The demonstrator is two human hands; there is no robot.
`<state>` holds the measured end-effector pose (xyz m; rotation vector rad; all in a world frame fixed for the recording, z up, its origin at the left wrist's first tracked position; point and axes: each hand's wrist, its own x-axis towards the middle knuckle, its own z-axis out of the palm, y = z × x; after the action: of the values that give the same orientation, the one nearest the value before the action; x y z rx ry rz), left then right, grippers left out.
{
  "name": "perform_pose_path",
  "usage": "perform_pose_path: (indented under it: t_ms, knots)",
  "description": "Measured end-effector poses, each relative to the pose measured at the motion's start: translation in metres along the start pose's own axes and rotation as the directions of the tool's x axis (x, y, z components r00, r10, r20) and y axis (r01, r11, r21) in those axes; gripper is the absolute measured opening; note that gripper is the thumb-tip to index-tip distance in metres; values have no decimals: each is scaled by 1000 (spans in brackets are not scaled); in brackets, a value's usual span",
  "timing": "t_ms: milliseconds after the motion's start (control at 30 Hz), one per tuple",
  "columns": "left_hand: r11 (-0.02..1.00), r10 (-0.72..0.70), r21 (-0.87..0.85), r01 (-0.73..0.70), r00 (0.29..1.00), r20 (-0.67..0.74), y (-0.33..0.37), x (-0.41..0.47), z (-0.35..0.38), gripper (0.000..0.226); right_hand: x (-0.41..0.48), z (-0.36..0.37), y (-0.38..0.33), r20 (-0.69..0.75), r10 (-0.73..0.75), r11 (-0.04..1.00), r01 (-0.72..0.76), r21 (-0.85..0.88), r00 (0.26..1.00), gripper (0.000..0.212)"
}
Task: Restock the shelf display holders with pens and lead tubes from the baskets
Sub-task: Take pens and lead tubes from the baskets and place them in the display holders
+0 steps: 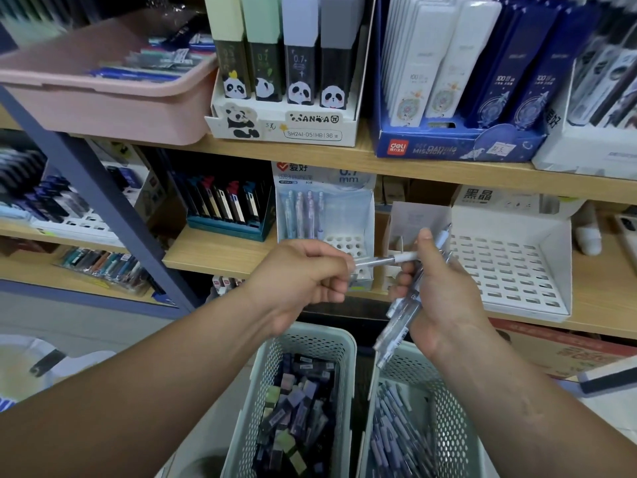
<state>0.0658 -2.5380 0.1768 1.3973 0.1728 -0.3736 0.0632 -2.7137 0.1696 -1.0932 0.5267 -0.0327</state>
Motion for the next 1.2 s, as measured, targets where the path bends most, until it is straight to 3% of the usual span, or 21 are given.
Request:
perform_pose_path:
  t_ms: [133, 267, 433, 533, 600, 700, 767, 867, 1200]
  knots:
    - [993, -10, -118, 7, 1000, -23, 7, 4, -19, 1, 0, -1, 0, 46, 2, 1000, -1, -26, 999, 14]
    - [961, -15, -276, -27, 988, -151, 8, 8, -24, 24, -3, -1, 6, 134, 36, 995, -23, -97, 990, 17]
    - [942, -33, -327, -71, 953, -302, 13, 12, -28, 5, -9, 3, 15, 222, 109, 958, -43, -285, 969, 17]
    - [967, 66, -206, -148, 931, -359, 20, 13, -40, 5, -9, 3, 18, 188, 107, 943, -40, -330, 976, 17]
    - [962, 257, 21, -273, 875, -410, 24, 14, -49, 12, -5, 2, 16, 149, 95, 946, -43, -320, 984, 15]
    - [775, 585, 497, -391, 742, -328, 23, 20, -62, 26, -1, 0, 14, 137, 88, 955, -44, -293, 987, 13]
    - [657, 660, 644, -392, 711, -240, 19, 23, -66, 27, 0, 0, 15, 140, 90, 959, -48, -278, 986, 12]
    - [590, 693, 704, -396, 696, -189, 11, 29, -68, 23, 1, -1, 16, 146, 93, 959, -49, -278, 985, 12]
    - [500, 717, 772, -393, 688, -114, 10, 35, -63, 21, 3, -6, 12, 152, 89, 960, -44, -275, 984, 11]
